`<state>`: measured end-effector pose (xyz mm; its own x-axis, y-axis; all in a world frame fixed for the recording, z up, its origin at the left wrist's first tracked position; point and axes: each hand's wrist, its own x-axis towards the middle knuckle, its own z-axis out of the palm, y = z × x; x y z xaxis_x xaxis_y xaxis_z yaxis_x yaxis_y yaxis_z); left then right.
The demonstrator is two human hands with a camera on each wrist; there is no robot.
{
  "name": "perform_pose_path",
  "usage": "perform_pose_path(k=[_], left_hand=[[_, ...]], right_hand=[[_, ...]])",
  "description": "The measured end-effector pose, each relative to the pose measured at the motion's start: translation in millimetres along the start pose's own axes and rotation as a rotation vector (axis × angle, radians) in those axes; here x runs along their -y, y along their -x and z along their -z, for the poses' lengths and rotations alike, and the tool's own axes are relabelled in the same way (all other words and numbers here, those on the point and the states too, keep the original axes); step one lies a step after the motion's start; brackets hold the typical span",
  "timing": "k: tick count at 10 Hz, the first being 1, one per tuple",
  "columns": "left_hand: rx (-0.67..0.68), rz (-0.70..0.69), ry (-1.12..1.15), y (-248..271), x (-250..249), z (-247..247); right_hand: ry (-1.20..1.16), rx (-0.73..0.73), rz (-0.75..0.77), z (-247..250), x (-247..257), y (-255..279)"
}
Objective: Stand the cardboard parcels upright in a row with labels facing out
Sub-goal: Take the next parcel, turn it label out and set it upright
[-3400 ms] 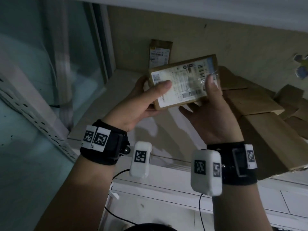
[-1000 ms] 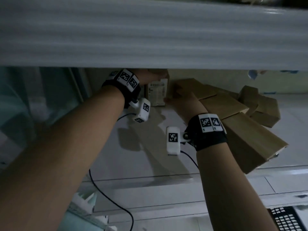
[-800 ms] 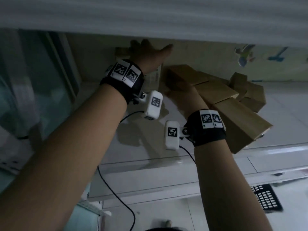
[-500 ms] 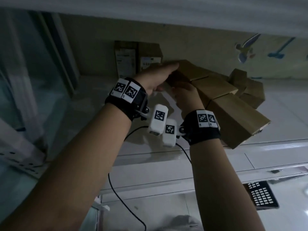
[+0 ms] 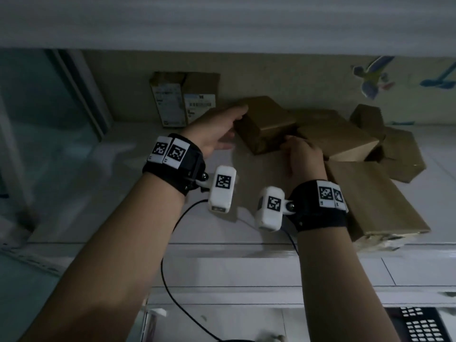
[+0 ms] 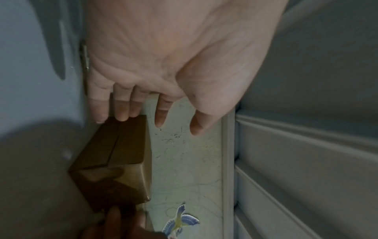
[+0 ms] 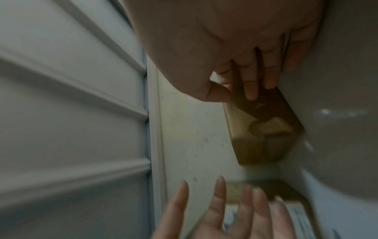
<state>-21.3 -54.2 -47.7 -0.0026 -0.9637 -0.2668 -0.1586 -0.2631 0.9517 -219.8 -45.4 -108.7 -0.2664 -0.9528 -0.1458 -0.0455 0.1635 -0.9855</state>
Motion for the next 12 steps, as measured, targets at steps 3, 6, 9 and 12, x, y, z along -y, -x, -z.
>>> perform_pose_path(k=[3, 6, 9, 12], left_hand=[[-0.104, -0.021, 0.09, -26, -26, -64], [-0.185, 0.016, 0.264, -24, -7, -86], [-0.155, 0.004, 0.184, 7, 10, -70], [-0.213, -0.281, 0.189, 21, 30, -55]], right_hand=[[-0.228, -0.081, -0.099, 104, -2, -56], [-0.243, 0.214, -0.108, 72, 18, -52], [-0.266, 0.273, -0.139, 49, 17, -24], [-0.217, 0.257, -0.171, 42, -3, -5]])
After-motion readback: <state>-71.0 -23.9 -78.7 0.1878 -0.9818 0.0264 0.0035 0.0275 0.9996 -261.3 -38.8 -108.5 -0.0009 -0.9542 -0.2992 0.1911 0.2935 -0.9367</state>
